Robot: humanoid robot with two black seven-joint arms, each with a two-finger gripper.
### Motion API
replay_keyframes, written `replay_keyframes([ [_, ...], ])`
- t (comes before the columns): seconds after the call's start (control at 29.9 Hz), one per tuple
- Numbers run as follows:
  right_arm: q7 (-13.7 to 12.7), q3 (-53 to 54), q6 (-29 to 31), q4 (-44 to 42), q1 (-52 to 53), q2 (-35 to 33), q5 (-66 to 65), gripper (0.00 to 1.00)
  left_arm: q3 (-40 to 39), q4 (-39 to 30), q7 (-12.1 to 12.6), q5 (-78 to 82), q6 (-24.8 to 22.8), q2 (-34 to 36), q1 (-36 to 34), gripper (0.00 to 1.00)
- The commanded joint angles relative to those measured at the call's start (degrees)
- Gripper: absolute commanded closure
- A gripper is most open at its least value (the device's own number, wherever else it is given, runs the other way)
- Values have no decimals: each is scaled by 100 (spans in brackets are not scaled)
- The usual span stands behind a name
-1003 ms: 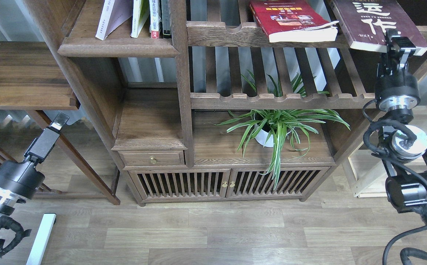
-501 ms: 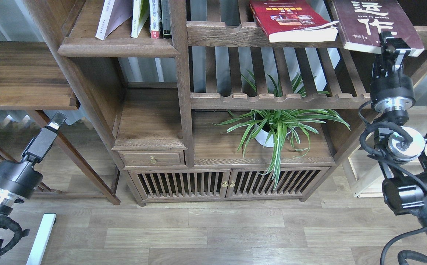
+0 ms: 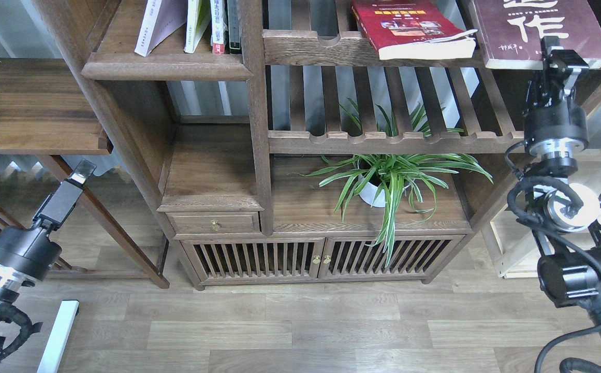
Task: Organize books on shelf
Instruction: 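Close the right gripper on the near edge of the dark red book, then pull the dark red book off the shelf toward the robot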
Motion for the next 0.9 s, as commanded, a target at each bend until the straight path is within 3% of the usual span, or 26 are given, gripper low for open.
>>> replay_keyframes([
  [0.0,-1,3,451,99,-326,-7,10,80,10,13,0,-1,0,-8,0,14],
  [0.27,-27,-59,1594,232,-1258,-77,10,81,151,5,0,-115,0,-61,9,15],
  [0.87,-36,-226,1609,267,-2884,-104,-16,86,651,31,35,-247,0,-87,-96,15],
])
